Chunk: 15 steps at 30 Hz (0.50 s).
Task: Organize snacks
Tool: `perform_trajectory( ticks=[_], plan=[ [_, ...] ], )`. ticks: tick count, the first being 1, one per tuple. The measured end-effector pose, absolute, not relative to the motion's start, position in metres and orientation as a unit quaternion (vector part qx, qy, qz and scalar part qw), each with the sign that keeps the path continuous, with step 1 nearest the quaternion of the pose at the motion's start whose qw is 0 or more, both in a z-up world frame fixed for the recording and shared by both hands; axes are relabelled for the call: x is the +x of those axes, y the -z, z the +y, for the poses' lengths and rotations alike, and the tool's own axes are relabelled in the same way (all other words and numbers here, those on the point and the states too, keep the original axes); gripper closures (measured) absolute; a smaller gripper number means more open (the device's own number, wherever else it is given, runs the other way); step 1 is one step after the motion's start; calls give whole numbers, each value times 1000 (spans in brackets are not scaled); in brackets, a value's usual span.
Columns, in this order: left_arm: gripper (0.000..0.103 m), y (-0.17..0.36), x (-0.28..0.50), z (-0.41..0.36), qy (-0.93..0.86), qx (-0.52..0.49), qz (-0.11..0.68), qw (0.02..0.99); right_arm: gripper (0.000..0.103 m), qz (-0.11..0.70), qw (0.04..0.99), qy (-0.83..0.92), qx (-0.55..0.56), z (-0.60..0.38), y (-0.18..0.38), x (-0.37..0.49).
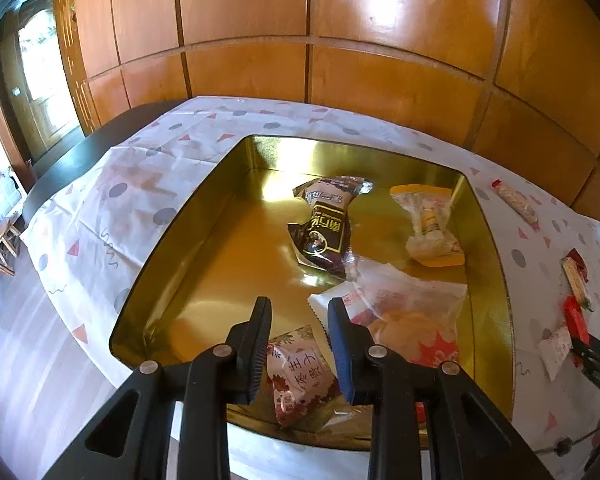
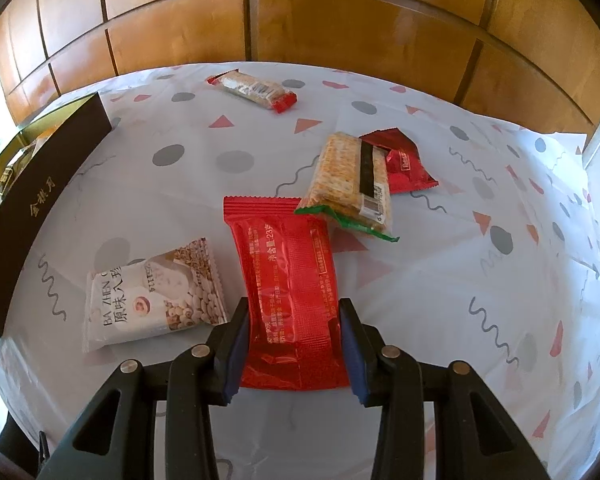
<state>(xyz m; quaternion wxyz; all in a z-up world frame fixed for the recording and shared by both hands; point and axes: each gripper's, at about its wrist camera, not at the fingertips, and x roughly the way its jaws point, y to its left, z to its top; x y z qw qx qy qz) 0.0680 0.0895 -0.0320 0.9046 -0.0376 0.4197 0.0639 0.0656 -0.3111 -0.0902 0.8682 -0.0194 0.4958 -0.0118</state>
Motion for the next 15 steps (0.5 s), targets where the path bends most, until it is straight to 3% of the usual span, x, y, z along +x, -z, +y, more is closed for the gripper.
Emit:
perform_trajectory(
  ticks=[7, 15],
  plan=[
    [73, 25, 59, 78, -52, -29, 414, 908, 61, 507, 862, 4, 22, -319, 87, 67],
    [73, 22, 56, 70, -44, -21, 409, 911, 62, 504, 822, -67, 258, -343, 83, 66]
  ],
)
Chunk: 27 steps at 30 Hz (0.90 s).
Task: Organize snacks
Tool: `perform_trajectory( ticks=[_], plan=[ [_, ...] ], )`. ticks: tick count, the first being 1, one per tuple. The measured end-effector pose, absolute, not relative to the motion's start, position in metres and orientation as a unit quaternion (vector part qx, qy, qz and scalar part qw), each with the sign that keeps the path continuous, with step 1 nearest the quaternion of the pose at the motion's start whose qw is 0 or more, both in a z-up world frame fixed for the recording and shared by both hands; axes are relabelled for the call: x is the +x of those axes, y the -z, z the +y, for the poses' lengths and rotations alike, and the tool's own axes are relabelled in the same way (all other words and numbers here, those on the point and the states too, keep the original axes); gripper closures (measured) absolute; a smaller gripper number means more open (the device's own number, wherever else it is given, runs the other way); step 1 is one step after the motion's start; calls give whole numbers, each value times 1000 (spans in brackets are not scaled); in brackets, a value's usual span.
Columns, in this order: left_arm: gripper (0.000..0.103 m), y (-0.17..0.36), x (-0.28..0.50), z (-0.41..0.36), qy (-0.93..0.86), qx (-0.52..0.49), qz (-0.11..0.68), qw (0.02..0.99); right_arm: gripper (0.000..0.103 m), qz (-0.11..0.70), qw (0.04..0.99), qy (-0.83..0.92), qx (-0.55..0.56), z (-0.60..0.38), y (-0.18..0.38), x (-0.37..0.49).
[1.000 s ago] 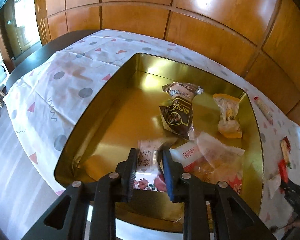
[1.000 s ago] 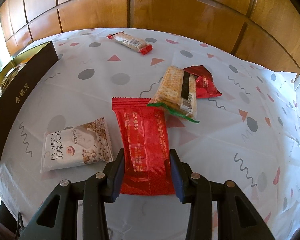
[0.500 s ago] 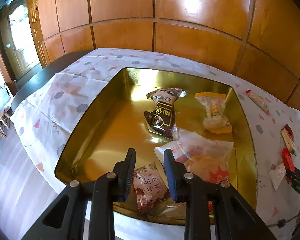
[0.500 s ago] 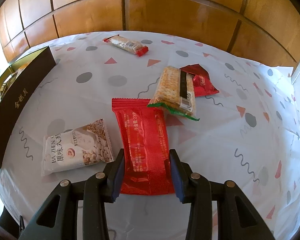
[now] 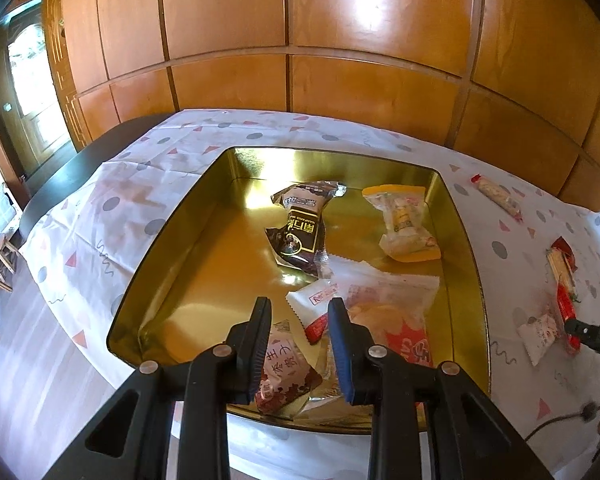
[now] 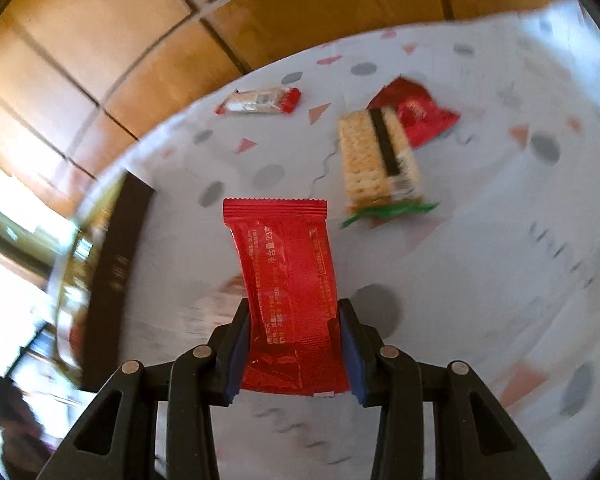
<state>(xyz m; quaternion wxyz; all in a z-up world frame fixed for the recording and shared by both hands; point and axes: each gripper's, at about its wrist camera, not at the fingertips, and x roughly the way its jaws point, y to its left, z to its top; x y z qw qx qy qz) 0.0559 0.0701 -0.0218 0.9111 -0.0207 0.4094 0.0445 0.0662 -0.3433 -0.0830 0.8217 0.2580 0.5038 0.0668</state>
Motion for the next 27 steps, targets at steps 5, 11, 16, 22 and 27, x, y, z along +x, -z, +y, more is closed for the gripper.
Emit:
perform_trajectory(
  ticks=[5, 11, 16, 22, 27],
  plan=[
    [73, 21, 55, 69, -42, -16, 407, 912, 62, 487, 806, -97, 322, -337, 77, 65],
    [73, 21, 53, 69, -44, -14, 402, 914, 62, 478, 825, -120, 278, -303, 48, 70],
    [73, 21, 52, 73, -46, -18, 401, 915, 62, 490, 826, -155, 233, -260, 35, 78],
    [73, 20, 49, 84, -54, -25, 397, 916, 62, 487, 826, -213, 189, -198, 15, 96],
    [73, 22, 48, 93, -60, -34, 397, 915, 62, 485, 833, -230, 134, -146, 2, 111]
  ],
)
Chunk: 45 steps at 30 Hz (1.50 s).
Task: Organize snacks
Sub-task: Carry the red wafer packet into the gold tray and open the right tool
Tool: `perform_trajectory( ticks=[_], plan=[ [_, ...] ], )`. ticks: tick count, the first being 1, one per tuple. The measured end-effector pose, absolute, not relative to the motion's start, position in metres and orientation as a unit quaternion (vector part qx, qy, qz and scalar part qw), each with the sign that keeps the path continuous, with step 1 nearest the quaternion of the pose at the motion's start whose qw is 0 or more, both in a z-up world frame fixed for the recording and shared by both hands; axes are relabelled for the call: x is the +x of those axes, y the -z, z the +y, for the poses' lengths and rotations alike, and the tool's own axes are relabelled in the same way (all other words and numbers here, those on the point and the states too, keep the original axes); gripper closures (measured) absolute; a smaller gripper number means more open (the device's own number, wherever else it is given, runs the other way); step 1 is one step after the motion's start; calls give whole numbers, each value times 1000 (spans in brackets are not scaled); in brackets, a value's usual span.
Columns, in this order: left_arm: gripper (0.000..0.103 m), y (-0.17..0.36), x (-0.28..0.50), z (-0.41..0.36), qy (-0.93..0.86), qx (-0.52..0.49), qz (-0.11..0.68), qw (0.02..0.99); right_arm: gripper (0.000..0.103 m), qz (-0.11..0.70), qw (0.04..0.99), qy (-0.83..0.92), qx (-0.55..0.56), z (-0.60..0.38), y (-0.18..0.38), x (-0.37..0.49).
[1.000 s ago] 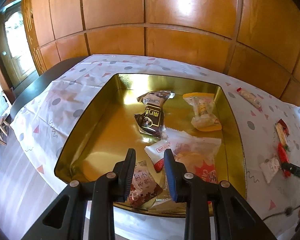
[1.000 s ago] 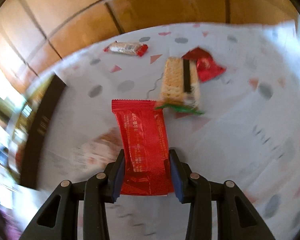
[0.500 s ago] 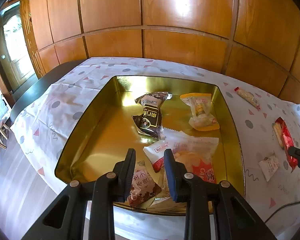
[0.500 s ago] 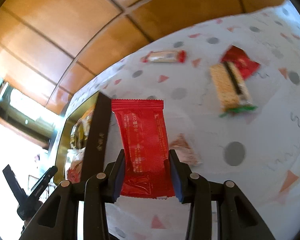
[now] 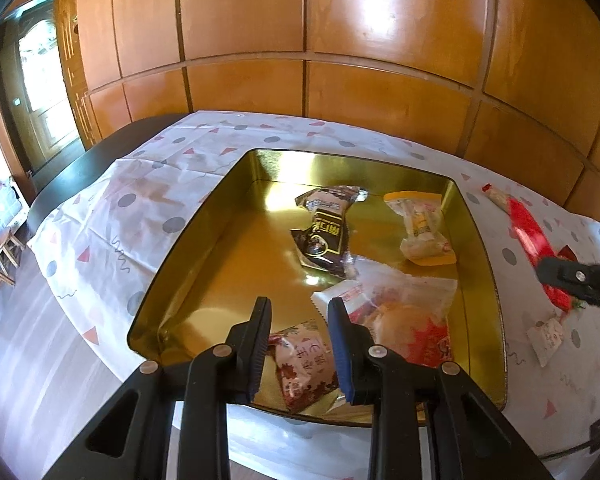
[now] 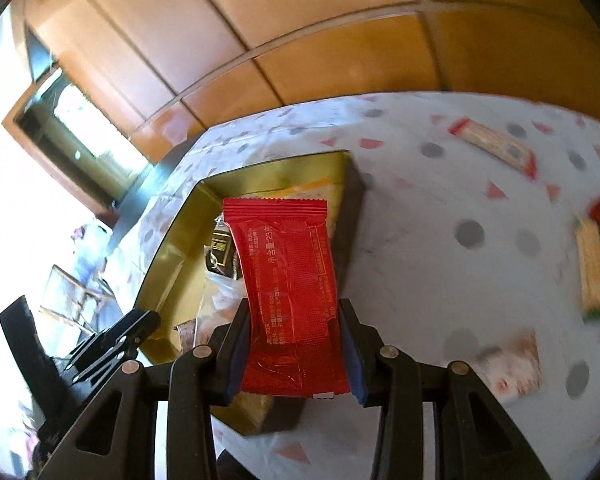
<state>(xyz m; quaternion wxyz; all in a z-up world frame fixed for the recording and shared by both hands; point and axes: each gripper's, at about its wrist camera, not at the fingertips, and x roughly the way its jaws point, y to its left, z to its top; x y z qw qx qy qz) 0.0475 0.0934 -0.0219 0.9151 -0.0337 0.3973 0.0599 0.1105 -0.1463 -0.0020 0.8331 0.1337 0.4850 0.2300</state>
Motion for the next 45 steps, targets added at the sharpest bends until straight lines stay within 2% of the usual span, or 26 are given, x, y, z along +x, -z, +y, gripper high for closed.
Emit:
perform_trajectory(
  ticks=[7, 10, 17, 19, 20, 22, 27, 45],
  plan=[
    [73, 24, 47, 104, -69, -40, 397, 914, 61, 498, 834, -233, 55, -94, 14, 139],
    [73, 26, 47, 105, -69, -40, 400, 913, 57, 505, 833, -223, 19, -78, 26, 147],
    [73, 29, 49, 110, -74, -43, 403, 911, 57, 491, 843, -220, -5, -77, 28, 136],
    [73, 28, 48, 109, -74, -43, 401, 912, 60, 482, 850, -212, -8, -79, 24, 130],
    [73, 28, 48, 108, -74, -43, 401, 912, 68, 476, 854, -210, -9, -80, 21, 127],
    [73, 27, 48, 106, -74, -42, 400, 913, 78, 473, 855, -210, -36, -75, 19, 121],
    [73, 23, 45, 99, -71, -34, 396, 915, 86, 477, 852, -208, -62, -62, 28, 128],
    [73, 11, 39, 86, -61, -17, 383, 922, 85, 438, 876, -201, 10, -104, 6, 99]
  ],
)
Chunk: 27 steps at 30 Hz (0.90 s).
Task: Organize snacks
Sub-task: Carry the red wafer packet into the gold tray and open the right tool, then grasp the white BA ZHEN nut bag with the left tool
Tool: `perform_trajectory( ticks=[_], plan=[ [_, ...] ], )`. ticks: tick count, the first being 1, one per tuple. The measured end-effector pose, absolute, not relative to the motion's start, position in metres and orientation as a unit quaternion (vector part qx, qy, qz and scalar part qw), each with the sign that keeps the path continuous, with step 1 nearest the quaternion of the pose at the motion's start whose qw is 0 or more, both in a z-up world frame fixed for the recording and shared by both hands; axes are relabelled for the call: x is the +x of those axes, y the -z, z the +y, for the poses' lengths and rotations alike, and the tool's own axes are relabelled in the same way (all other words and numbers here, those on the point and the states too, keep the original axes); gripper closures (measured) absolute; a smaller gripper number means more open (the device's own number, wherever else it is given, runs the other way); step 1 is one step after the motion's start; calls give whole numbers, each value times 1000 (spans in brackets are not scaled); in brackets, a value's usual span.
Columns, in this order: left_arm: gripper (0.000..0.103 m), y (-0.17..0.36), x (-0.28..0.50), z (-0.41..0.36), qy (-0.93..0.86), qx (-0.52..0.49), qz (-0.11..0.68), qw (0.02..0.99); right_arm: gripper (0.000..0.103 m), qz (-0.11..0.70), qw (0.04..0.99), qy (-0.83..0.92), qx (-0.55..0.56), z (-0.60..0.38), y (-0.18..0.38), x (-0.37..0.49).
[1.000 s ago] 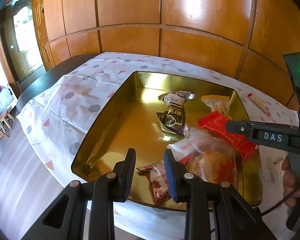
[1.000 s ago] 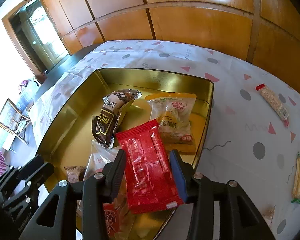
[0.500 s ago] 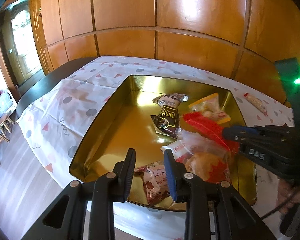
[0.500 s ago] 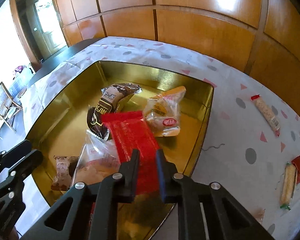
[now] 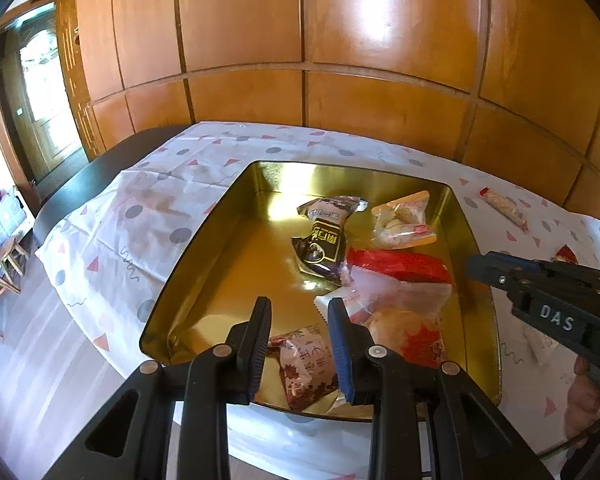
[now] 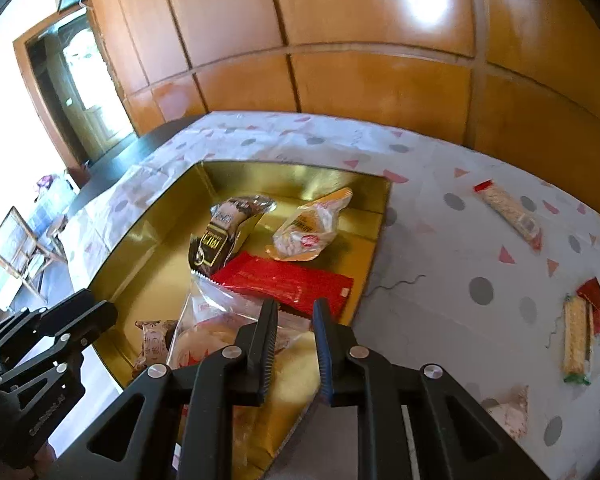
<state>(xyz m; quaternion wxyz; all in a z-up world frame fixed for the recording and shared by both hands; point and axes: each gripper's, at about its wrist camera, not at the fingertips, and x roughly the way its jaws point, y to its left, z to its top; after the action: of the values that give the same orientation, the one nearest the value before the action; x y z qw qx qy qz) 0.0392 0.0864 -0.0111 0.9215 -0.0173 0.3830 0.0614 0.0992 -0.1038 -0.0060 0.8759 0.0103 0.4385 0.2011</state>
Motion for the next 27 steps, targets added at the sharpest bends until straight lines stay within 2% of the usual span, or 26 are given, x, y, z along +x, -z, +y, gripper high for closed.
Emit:
perform_trajectory(
  ticks=[10, 27],
  plan=[
    [73, 3, 38, 74, -48, -5, 376, 925, 81, 410, 900, -138, 51, -172, -12, 75],
    [73, 2, 50, 26, 0, 41, 381, 924, 81, 460, 881, 53, 95, -336, 42, 15]
  ],
)
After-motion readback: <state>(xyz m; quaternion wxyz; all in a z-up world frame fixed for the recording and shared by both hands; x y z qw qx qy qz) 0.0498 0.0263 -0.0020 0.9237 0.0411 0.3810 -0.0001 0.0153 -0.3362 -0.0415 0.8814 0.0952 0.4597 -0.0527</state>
